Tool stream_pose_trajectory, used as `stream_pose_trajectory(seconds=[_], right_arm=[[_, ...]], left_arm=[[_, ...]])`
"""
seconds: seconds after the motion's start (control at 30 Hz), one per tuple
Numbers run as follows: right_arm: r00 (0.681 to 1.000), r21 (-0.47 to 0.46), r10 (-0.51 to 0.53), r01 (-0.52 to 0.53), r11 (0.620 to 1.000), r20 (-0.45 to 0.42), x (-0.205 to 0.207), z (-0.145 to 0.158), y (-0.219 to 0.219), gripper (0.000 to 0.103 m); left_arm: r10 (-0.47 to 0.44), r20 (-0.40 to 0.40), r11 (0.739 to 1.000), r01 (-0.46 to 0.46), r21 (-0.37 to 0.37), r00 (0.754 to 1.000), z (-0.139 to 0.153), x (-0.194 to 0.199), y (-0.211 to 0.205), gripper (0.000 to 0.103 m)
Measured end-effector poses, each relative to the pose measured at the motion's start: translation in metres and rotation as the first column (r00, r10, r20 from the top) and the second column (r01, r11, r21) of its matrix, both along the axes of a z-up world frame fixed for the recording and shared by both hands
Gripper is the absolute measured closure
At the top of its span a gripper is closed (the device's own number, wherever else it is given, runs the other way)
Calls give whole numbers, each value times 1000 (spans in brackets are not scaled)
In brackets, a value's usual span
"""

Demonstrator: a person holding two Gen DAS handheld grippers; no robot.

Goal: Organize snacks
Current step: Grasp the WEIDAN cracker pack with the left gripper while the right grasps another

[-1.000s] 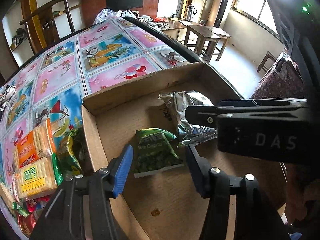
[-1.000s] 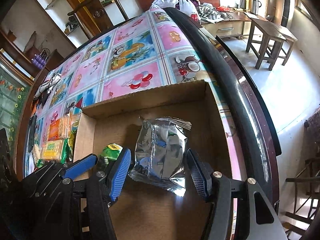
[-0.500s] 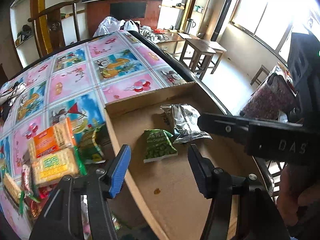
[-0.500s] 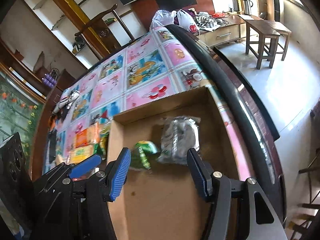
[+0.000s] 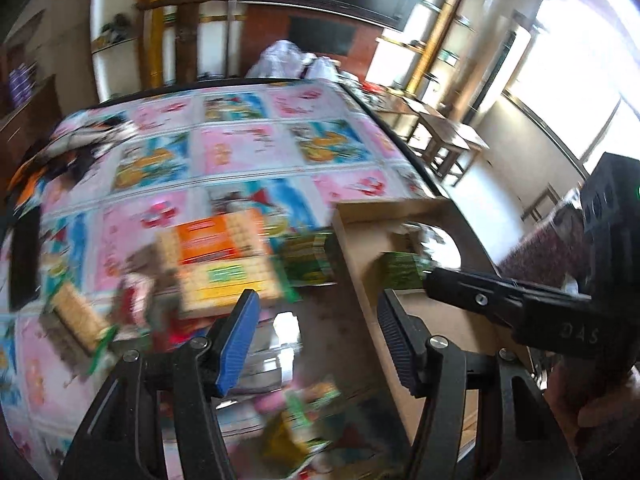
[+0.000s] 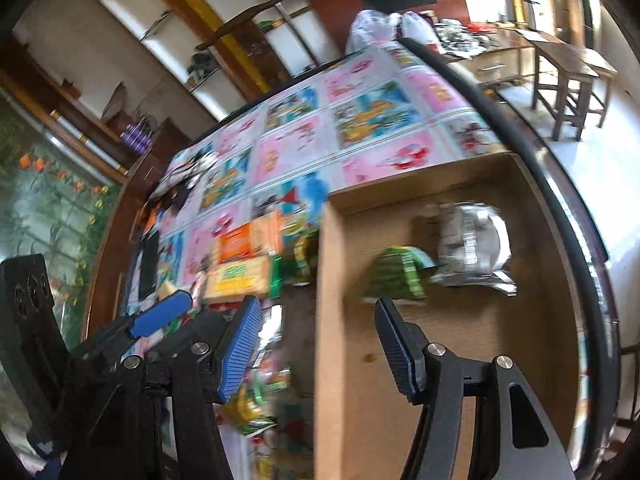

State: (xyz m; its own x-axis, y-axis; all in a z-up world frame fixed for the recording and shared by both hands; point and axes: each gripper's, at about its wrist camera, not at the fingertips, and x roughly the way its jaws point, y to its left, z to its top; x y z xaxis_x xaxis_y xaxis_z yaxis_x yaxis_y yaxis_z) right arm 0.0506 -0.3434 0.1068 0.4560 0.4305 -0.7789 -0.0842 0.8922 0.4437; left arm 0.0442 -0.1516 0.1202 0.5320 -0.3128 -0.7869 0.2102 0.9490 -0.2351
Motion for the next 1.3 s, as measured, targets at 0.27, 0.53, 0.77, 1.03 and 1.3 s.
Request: stream_pose_trajectory(seconds=[0.27,0.53,0.77,1.03,1.3], right_arm=[[997,19,82,-82,996,-12,3,-6,40,39],[990,27,139,-139,990,-17,2,-10,58,39],[987,18,157,-157,987,-20,0,-10,53,39],[984,-1,180,-180,984,-1,8,-6,41,37],[955,26,296,-295,955,-15,49,-17,77,32]], left_arm=[[250,-37,968,-251,-22,967,-10,-10,105,38],[528,-182,834,-547,-71,829,-39,-4,202,35],[616,-278,770,-637,20,737,-74,31,217,27],[609,-225,793,-579,189,760,-102,45,198,38],[534,-137,832,-490,261,834,-101,15,201,55]])
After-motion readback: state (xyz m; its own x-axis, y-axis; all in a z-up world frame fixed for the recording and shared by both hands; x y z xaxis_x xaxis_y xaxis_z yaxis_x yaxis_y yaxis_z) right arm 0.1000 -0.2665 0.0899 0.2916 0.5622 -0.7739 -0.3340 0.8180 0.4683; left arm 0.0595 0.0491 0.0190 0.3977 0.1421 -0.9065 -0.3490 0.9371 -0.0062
